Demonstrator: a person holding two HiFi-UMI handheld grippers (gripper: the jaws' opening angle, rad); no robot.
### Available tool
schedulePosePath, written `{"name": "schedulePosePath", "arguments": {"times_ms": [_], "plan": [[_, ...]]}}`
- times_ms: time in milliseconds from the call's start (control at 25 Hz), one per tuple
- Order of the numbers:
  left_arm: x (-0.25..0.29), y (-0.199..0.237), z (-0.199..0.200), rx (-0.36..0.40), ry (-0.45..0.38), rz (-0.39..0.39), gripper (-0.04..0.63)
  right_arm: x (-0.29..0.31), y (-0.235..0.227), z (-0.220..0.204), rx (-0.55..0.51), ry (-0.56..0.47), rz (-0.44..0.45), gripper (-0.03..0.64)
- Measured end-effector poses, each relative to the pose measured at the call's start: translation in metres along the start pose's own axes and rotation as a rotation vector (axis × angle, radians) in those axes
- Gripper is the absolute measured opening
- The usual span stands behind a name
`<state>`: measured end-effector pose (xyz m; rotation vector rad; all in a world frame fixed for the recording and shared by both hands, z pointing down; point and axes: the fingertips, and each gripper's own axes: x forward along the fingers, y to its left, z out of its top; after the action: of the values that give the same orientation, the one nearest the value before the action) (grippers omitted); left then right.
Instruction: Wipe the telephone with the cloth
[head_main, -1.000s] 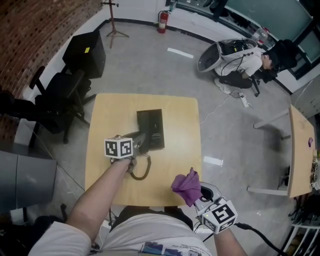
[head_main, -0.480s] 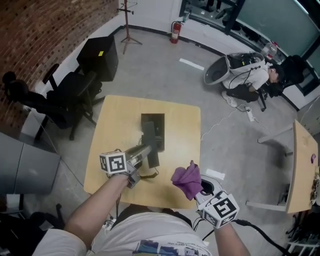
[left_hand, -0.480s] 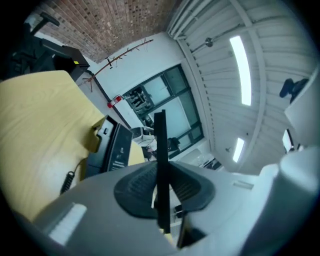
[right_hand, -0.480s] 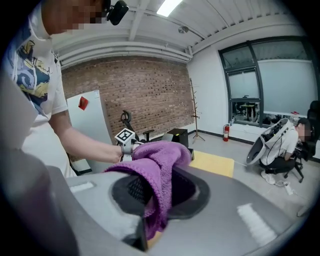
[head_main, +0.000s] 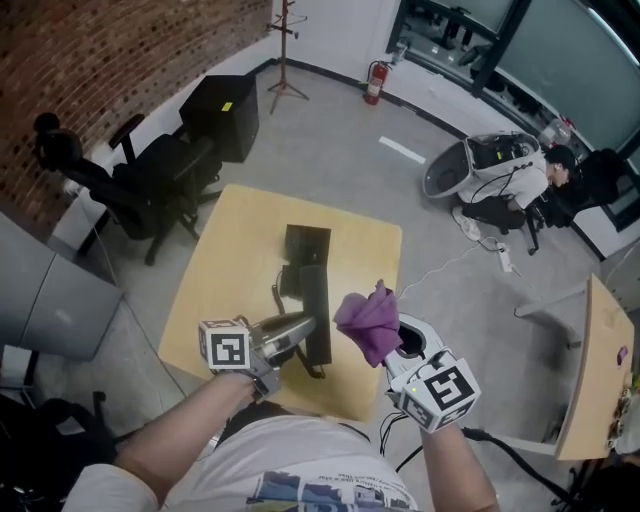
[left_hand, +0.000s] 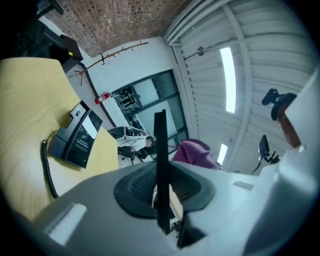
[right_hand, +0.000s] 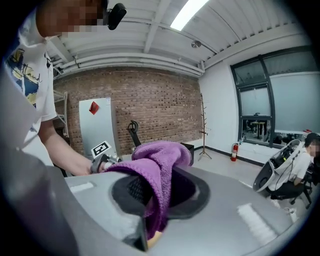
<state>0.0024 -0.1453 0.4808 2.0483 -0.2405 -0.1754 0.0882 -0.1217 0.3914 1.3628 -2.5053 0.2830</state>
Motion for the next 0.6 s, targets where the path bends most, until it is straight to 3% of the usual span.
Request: {"name": "schedulePosePath", "arguments": {"times_ms": [360, 600], "plan": [[0.004, -0.031, -0.022, 0.006, -0.017, 0.001, 0.08, 0.021, 0.004, 0.045, -0.113, -0.063, 0.062, 0.043], [0.001, -0.043, -0.016, 0.003, -0.063, 0.013, 0.08, 0.013, 0.017, 0.014, -0.135, -0.019, 0.134, 0.043]]}}
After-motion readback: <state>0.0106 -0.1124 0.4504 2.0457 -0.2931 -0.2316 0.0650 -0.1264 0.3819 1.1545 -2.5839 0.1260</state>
